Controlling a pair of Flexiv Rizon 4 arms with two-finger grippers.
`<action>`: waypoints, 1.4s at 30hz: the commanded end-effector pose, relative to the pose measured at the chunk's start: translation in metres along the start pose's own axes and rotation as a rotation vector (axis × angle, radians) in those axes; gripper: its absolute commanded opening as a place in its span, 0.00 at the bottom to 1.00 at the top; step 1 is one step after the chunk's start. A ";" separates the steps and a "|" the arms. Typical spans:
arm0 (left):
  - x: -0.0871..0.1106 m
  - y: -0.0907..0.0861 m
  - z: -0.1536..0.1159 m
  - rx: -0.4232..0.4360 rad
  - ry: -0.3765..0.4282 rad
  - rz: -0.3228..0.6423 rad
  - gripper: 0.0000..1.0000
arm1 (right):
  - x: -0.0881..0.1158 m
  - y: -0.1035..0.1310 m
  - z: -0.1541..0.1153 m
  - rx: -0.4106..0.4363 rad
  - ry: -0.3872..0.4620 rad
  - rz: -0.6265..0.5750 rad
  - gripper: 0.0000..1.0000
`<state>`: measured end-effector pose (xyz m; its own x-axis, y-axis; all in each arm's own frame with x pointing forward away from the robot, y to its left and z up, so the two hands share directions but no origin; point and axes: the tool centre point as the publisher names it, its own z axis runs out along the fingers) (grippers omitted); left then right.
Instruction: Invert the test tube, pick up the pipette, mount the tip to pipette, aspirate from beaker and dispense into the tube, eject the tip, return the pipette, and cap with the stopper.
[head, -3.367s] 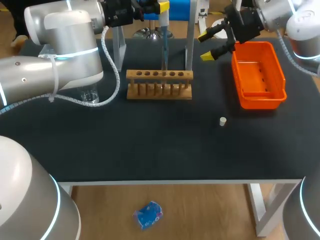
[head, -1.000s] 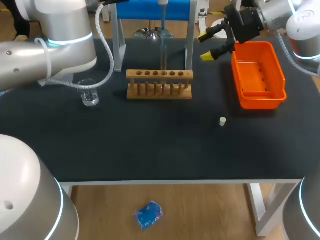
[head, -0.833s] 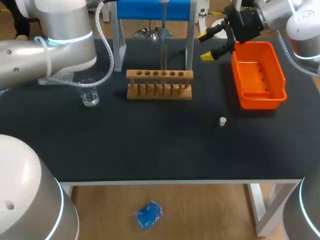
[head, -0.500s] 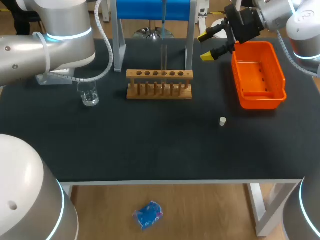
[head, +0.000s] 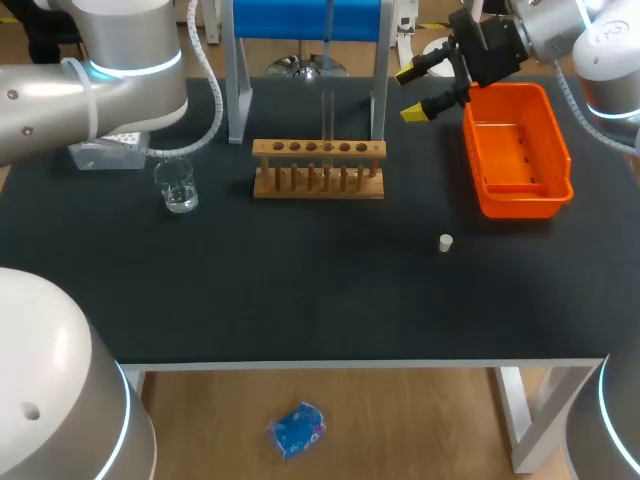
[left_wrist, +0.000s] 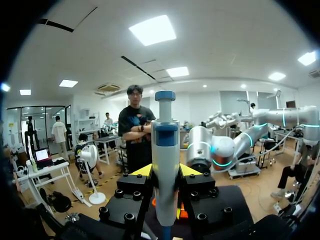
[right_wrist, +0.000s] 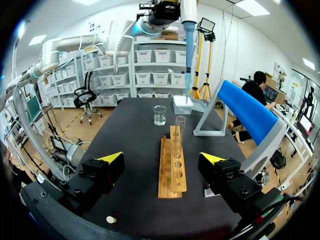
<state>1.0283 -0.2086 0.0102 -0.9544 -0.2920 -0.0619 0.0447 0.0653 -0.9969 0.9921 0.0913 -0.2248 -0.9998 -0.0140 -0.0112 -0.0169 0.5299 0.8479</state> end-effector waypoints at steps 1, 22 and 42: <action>0.012 -0.010 -0.002 -0.017 0.008 0.003 0.00 | 0.006 0.005 -0.012 -0.040 -0.011 -0.018 1.00; 0.104 -0.008 -0.002 0.005 0.104 0.055 0.00 | 0.077 0.054 -0.073 -0.264 -0.100 -0.182 1.00; 0.166 0.030 -0.025 0.022 0.201 0.084 0.00 | 0.148 0.060 -0.054 -0.414 -0.019 -0.118 1.00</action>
<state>0.8684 -0.2368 -0.0268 -0.9871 -0.0868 -0.1343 0.1294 0.0592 -0.9898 0.8483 0.0778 -0.1464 -0.9908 -0.0557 -0.1230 -0.1298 0.1406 0.9815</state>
